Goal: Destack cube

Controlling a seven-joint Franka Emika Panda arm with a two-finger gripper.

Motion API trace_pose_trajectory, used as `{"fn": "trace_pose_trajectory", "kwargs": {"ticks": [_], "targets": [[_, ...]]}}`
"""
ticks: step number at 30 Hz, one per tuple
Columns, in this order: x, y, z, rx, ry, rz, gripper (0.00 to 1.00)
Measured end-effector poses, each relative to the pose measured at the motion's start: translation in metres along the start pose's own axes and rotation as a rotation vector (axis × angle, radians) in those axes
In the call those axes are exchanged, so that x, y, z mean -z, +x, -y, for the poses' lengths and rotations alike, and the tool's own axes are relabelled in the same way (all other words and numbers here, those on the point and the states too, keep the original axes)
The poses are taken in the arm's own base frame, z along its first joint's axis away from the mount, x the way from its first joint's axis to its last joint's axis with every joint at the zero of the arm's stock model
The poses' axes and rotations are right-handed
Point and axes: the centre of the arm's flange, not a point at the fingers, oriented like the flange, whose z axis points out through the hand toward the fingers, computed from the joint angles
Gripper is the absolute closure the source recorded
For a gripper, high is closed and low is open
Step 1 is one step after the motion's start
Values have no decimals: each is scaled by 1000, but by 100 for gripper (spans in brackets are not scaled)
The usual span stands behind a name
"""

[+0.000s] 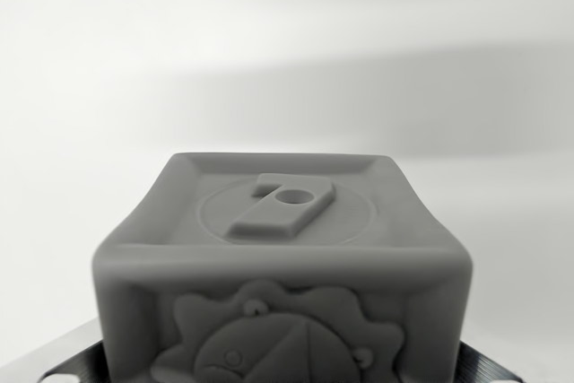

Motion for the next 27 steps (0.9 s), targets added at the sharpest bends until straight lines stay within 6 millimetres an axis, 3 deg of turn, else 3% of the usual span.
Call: {"fn": "trace_pose_trajectory", "kwargs": {"ticks": [27], "targets": [[-9, 13, 43, -177, 2, 1, 100]]}}
